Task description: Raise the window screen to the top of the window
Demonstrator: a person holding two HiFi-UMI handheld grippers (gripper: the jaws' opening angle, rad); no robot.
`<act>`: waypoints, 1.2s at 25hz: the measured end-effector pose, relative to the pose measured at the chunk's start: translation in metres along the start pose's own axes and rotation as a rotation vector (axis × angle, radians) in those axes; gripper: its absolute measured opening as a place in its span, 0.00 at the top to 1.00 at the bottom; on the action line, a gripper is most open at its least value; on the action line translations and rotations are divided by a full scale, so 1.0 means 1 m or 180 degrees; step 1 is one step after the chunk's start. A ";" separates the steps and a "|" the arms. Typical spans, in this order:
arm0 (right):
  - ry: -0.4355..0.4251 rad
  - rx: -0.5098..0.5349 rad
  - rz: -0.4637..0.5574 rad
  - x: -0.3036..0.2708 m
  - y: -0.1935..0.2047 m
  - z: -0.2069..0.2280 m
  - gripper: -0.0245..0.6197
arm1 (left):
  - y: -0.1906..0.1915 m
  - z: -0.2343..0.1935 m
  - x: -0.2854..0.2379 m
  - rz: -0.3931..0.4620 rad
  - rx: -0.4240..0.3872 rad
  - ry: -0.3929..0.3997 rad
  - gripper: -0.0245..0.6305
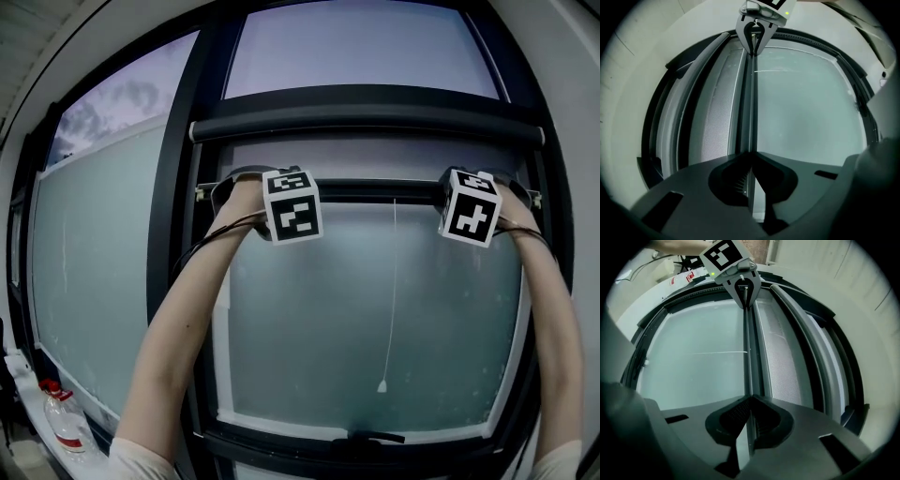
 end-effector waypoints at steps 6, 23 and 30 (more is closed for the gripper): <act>0.0416 0.0024 0.0028 -0.019 -0.003 0.050 0.93 | -0.002 -0.053 0.010 0.0045 0.0025 -0.0326 0.94; 0.0555 0.0079 -0.0010 -0.038 -0.001 0.101 0.93 | -0.007 -0.112 0.022 0.0034 -0.0006 -0.0442 0.93; 0.1051 0.0016 0.0065 -0.027 0.000 0.103 0.93 | -0.005 -0.111 0.031 0.0494 0.0327 -0.1066 0.92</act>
Point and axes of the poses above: the fingertips, and each gripper's own axes: x backward along the fingers, z to its right, y out of its underside, the point moved 2 cm from there along x, backward along the fingers, and after that the axes turned 14 degrees about y, right-handed, at the moved point
